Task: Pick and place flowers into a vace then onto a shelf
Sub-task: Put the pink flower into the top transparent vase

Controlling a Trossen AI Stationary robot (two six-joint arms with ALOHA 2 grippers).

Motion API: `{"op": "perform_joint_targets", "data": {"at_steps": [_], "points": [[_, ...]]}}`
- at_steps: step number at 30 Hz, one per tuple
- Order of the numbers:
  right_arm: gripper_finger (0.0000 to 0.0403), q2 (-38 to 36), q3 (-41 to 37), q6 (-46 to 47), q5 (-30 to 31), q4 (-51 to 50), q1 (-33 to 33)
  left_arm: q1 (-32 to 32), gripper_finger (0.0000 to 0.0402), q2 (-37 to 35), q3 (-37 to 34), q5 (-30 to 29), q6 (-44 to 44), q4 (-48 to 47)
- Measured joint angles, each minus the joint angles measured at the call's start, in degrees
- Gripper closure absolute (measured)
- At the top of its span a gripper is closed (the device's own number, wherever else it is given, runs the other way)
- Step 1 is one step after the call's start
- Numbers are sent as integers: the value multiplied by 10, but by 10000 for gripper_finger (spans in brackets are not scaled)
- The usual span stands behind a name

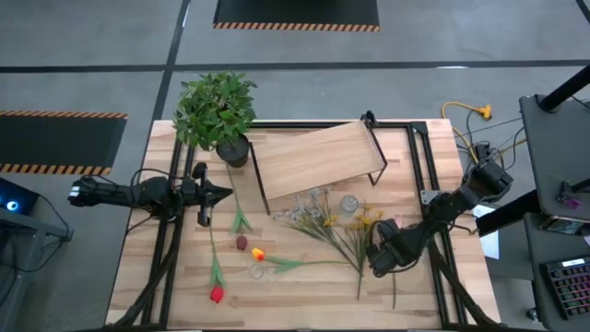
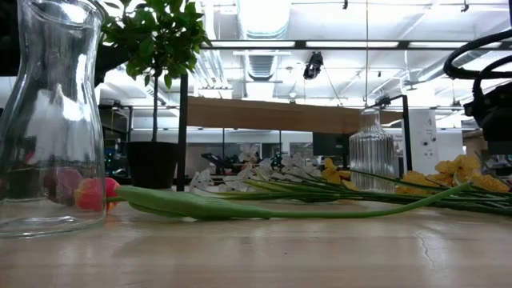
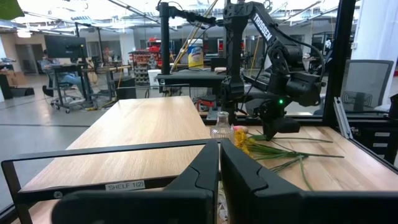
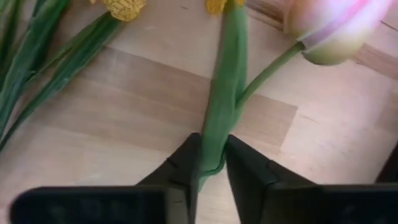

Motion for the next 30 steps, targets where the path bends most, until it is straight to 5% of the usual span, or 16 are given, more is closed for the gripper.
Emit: {"op": "perform_joint_targets", "data": {"at_steps": [4, 18, 30], "points": [[388, -16, -5, 0, -28, -11, 1, 0, 402, 0, 0, 0, 0, 0], [392, -85, 11, -10, 0, -44, 7, 0, 402, 0, 0, 0, 0, 0], [392, -183, 78, -208, 322, -21, 7, 0, 402, 0, 0, 0, 0, 0]]}}
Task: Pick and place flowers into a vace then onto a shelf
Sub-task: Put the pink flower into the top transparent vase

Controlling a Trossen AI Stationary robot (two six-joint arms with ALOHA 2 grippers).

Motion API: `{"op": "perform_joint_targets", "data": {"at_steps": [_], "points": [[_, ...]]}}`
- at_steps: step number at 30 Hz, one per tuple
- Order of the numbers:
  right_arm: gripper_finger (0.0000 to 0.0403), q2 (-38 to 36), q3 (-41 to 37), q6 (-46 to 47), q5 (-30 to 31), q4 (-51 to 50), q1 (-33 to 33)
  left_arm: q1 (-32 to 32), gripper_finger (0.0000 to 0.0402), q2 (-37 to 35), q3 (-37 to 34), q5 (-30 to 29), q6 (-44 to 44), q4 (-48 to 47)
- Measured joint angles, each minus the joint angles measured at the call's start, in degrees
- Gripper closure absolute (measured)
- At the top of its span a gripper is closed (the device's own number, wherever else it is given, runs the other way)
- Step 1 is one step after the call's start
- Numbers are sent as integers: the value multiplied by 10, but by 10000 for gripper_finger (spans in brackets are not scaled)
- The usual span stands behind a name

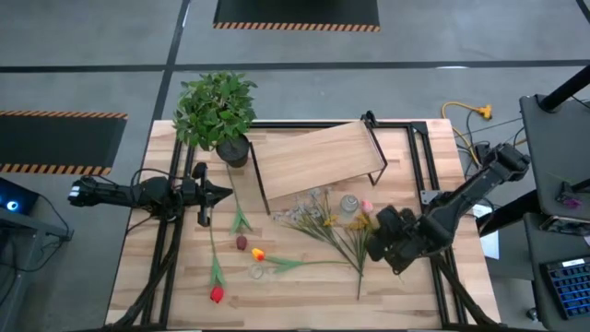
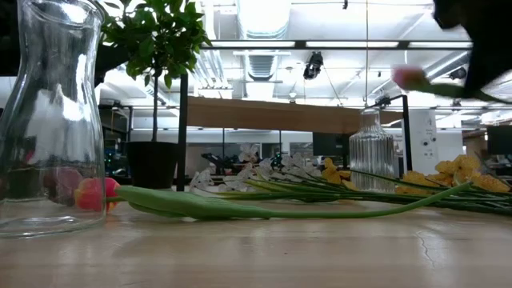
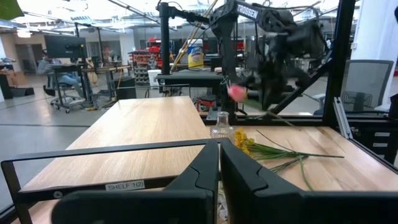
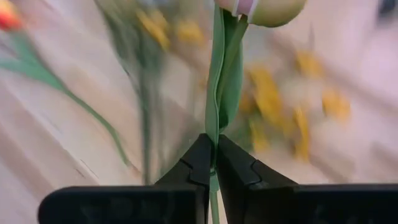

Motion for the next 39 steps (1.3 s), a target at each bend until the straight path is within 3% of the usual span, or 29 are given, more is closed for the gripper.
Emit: {"op": "perform_joint_targets", "data": {"at_steps": [7, 10, 16, 20, 28, 39], "points": [[392, -29, 5, -326, 189, 171, 0, 0, 402, 0, 0, 0, 0, 0], [392, -31, 4, -424, 267, 222, -2, 0, 402, 0, 0, 0, 0, 0], [392, -47, 4, -459, 486, 240, -2, 0, 402, 0, 0, 0, 0, 0], [392, -58, 4, -453, 579, 240, -3, 0, 402, 0, 0, 0, 0, 0], [392, -69, 3, -364, 597, 240, -51, 0, 402, 0, 0, 0, 0, 0], [392, -71, 3, -349, 592, 255, -87, 0, 402, 0, 0, 0, 0, 0]]}}
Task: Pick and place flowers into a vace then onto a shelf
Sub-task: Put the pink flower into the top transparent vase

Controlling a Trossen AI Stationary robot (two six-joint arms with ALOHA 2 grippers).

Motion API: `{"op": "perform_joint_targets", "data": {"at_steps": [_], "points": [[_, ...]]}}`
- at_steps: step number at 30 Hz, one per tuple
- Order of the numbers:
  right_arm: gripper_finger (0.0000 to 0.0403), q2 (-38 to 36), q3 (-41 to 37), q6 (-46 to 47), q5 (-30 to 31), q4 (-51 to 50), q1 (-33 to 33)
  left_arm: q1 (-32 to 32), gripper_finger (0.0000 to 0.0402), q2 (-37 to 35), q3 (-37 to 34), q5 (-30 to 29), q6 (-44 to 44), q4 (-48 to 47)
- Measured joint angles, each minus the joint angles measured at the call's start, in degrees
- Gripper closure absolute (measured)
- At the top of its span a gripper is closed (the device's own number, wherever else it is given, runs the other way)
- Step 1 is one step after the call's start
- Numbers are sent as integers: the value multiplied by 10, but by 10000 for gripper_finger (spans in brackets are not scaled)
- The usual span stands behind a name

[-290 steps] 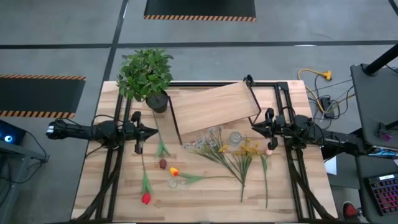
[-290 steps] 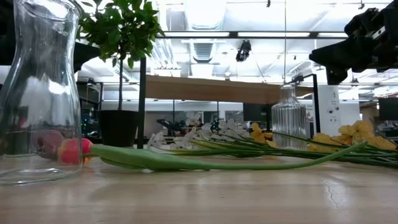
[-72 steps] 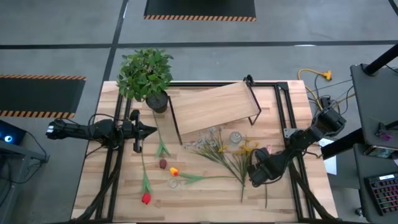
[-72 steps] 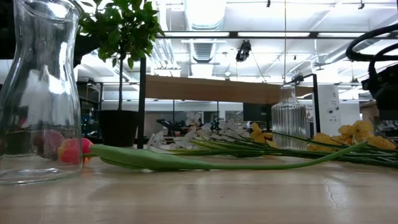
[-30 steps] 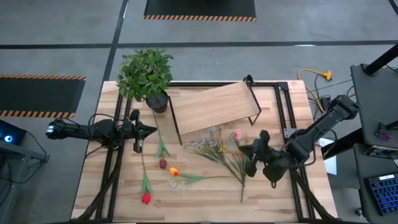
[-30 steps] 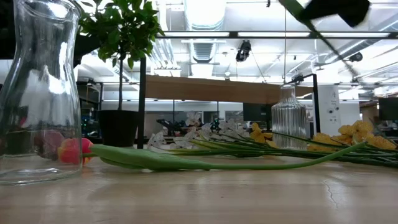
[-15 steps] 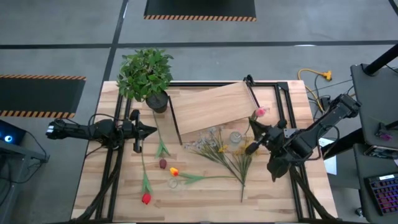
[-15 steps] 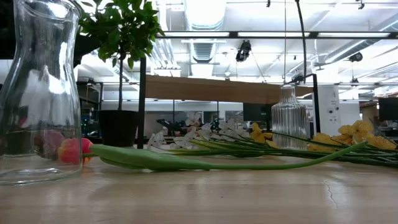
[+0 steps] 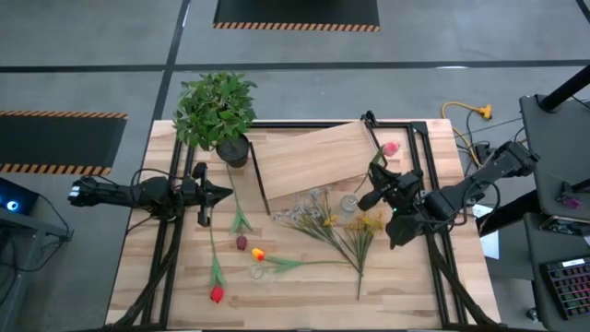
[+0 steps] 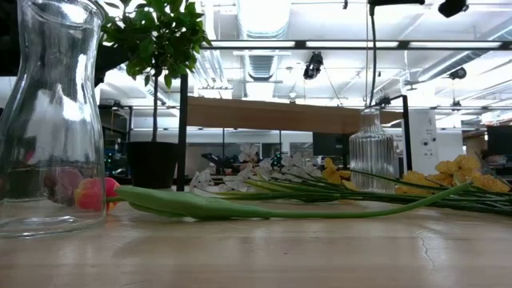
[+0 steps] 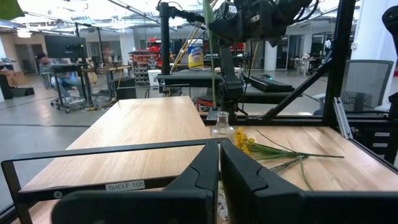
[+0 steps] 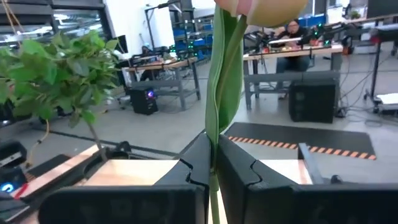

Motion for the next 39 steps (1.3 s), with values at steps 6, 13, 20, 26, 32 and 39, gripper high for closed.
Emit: {"op": "perform_joint_targets", "data": {"at_steps": [6, 13, 20, 26, 32, 39], "points": [[392, 4, 0, -35, -30, 20, 1, 0, 402, 0, 0, 0, 0, 0], [392, 12, 0, -33, -44, 23, 0, 0, 402, 0, 0, 0, 0, 0], [392, 56, 0, -39, -46, 25, -1, 0, 402, 0, 0, 0, 0, 0], [392, 99, 0, -17, -45, 25, -3, 0, 402, 0, 0, 0, 0, 0], [391, 140, 0, 9, -45, 26, -11, 0, 402, 0, 0, 0, 0, 0], [352, 163, 0, 23, -45, 26, -16, 0, 402, 0, 0, 0, 0, 0]]}}
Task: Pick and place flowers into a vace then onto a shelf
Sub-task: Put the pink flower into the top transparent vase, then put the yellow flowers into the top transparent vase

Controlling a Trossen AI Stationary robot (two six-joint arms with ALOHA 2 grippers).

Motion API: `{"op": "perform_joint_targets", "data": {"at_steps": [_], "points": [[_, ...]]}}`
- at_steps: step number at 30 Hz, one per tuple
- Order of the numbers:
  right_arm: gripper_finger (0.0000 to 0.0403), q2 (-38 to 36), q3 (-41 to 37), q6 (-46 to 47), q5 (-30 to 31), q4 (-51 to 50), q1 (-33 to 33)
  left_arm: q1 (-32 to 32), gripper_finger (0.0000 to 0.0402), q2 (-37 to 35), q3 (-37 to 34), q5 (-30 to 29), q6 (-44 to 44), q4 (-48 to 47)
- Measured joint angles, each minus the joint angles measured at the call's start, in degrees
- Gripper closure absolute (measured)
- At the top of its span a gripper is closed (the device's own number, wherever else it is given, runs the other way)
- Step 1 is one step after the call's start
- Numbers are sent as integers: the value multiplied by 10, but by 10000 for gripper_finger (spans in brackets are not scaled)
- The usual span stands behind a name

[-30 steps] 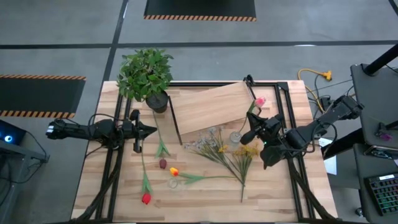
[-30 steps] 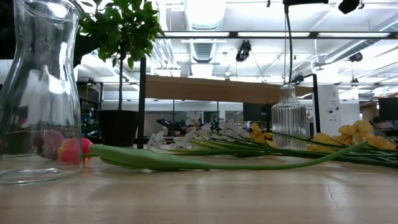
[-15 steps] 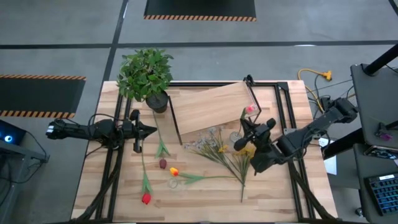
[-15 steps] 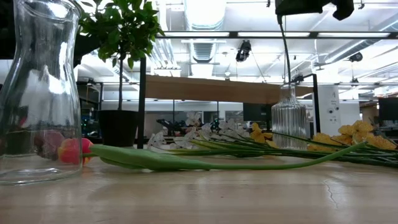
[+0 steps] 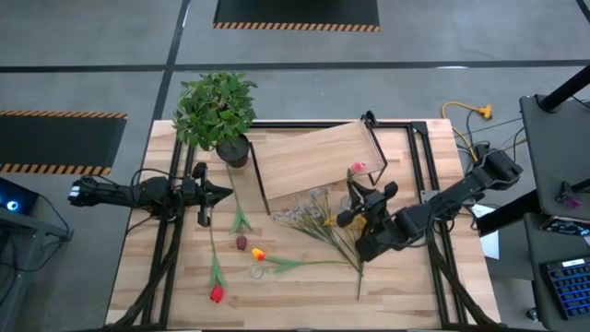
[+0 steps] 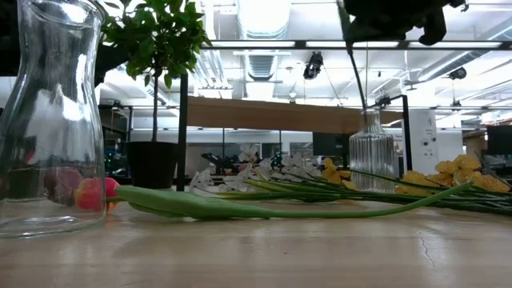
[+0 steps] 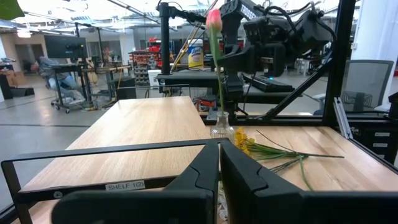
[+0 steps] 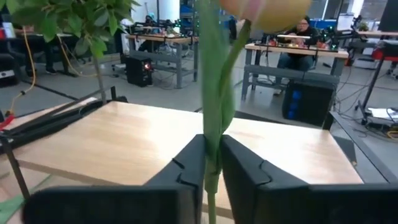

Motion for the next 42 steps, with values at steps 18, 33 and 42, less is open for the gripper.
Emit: {"op": "perform_joint_targets", "data": {"at_steps": [18, 33, 42], "points": [[194, -127, 0, -17, -257, 2, 14, 0, 402, 0, 0, 0, 0, 0], [229, -88, 0, 227, -603, -84, 14, 0, 402, 0, 0, 0, 0, 0], [252, -17, 0, 375, -720, -201, 15, 0, 402, 0, 0, 0, 0, 0]]}}
